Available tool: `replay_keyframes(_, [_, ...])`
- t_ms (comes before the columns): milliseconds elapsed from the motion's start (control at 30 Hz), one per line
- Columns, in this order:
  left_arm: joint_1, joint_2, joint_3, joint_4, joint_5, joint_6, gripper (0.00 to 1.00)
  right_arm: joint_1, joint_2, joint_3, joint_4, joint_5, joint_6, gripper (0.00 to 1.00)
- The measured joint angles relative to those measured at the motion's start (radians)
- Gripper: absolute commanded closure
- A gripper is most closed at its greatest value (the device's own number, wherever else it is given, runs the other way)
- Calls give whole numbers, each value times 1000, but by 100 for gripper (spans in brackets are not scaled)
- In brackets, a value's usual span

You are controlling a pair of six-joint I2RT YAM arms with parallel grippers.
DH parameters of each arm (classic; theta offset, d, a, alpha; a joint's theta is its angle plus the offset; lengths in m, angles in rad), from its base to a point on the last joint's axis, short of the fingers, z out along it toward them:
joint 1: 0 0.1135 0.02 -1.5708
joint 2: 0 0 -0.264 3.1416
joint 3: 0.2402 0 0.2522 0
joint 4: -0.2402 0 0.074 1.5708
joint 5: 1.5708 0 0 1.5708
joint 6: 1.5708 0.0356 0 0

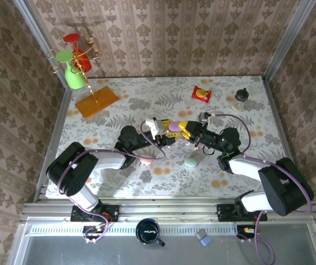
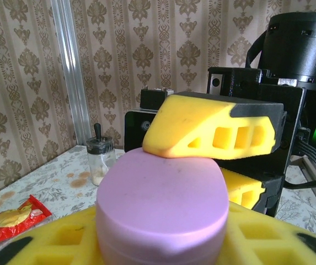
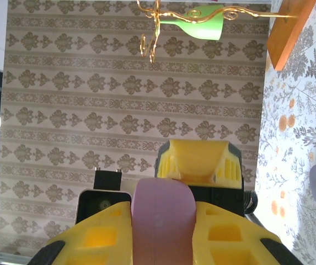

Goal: Insert the wireless bluetooth earbuds into the charging case

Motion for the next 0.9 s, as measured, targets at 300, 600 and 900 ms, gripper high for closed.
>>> replay_keyframes(300, [-1,0,0,3,2,0,68,2,-2,0,3,8,14,50])
replay_keyframes(600, [0,0,-14,0,0,-1,72,-13,-146,0,-196,56,-108,32])
replay_keyframes(900, [19,-12,-55,0,1,-14,73,-58,-372,53,-702,97,-505,28])
